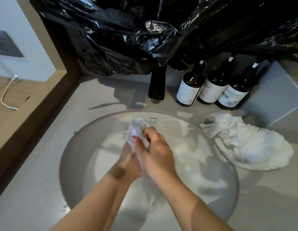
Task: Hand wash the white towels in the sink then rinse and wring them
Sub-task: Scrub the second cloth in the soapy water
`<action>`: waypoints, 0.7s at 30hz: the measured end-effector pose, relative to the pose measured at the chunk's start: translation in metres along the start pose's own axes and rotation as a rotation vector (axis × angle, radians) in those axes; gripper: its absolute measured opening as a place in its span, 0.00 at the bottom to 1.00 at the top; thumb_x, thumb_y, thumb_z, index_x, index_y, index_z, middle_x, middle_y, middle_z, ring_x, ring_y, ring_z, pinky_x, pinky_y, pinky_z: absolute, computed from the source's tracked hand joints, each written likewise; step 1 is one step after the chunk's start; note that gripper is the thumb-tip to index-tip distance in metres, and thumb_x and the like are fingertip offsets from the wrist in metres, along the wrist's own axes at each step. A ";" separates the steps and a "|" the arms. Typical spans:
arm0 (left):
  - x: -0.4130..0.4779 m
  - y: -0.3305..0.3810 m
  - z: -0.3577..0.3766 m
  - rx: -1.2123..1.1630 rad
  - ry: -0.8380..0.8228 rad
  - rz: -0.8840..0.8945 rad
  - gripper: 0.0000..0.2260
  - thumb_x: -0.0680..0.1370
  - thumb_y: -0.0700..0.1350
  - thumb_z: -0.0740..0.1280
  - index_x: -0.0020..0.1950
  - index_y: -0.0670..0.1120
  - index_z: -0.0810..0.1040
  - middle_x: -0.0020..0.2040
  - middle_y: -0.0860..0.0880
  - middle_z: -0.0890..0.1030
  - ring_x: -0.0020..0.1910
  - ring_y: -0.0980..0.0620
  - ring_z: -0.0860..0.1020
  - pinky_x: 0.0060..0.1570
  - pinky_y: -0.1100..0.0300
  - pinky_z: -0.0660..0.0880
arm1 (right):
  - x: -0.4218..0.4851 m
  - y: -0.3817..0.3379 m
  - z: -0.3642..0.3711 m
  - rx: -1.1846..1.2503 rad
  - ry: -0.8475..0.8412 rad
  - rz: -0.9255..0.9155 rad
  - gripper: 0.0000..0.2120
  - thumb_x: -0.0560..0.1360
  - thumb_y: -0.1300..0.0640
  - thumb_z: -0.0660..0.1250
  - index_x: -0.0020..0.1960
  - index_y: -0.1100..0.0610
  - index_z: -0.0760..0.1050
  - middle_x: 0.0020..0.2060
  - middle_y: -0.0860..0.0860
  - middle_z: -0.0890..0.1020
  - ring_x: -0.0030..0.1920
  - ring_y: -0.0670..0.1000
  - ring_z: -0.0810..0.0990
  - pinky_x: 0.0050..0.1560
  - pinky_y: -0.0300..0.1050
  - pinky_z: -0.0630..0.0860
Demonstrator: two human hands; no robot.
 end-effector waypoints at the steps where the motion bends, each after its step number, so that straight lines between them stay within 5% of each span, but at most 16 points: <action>1: 0.001 -0.009 0.007 0.029 -0.033 -0.052 0.16 0.84 0.52 0.48 0.43 0.52 0.71 0.39 0.56 0.78 0.33 0.61 0.79 0.35 0.69 0.75 | 0.005 0.004 -0.002 -0.122 0.066 0.019 0.12 0.76 0.41 0.62 0.44 0.48 0.69 0.43 0.48 0.76 0.46 0.51 0.74 0.48 0.45 0.71; 5: -0.009 -0.014 0.016 -0.306 -0.074 -0.262 0.22 0.81 0.57 0.51 0.43 0.45 0.77 0.37 0.45 0.79 0.33 0.49 0.79 0.35 0.61 0.75 | 0.015 0.027 -0.015 0.145 0.189 0.185 0.20 0.78 0.44 0.61 0.33 0.54 0.65 0.29 0.47 0.71 0.38 0.52 0.72 0.39 0.42 0.67; 9: 0.010 -0.019 -0.009 -0.407 0.092 -0.195 0.23 0.82 0.50 0.54 0.31 0.42 0.74 0.22 0.46 0.75 0.19 0.53 0.76 0.22 0.69 0.71 | -0.010 0.019 0.010 0.013 0.095 0.095 0.14 0.78 0.45 0.61 0.38 0.51 0.70 0.36 0.49 0.80 0.42 0.52 0.78 0.45 0.42 0.72; 11: 0.005 -0.022 -0.005 -0.321 -0.004 -0.256 0.19 0.80 0.50 0.55 0.39 0.40 0.76 0.29 0.45 0.78 0.27 0.52 0.79 0.34 0.64 0.74 | 0.004 0.031 0.002 -0.005 0.136 0.121 0.18 0.78 0.45 0.60 0.34 0.53 0.68 0.34 0.51 0.78 0.39 0.53 0.77 0.44 0.44 0.71; 14: -0.008 -0.020 0.003 -0.097 -0.177 -0.286 0.19 0.81 0.50 0.53 0.59 0.39 0.76 0.54 0.41 0.80 0.53 0.47 0.79 0.58 0.58 0.74 | 0.028 0.055 -0.022 0.071 0.162 0.279 0.21 0.79 0.45 0.60 0.31 0.54 0.66 0.29 0.49 0.72 0.38 0.53 0.72 0.41 0.43 0.67; 18: 0.017 -0.003 -0.027 0.096 -0.163 -0.182 0.16 0.81 0.54 0.56 0.56 0.45 0.78 0.46 0.48 0.85 0.44 0.52 0.83 0.43 0.57 0.79 | 0.039 0.095 -0.033 0.418 0.106 0.627 0.20 0.77 0.42 0.61 0.43 0.59 0.76 0.38 0.55 0.80 0.40 0.59 0.80 0.44 0.46 0.76; 21: 0.026 -0.025 -0.053 0.189 -0.075 -0.237 0.13 0.77 0.52 0.65 0.58 0.48 0.76 0.52 0.49 0.83 0.54 0.51 0.80 0.52 0.55 0.73 | 0.030 0.128 -0.021 0.543 0.122 0.639 0.17 0.73 0.49 0.71 0.54 0.61 0.79 0.48 0.58 0.83 0.47 0.58 0.82 0.50 0.48 0.79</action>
Point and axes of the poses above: each hand's wrist, its own x-axis towards the middle knuckle, its own z-axis out of the palm, y = z × x, the point moved 4 cm from there along x, towards the middle knuckle
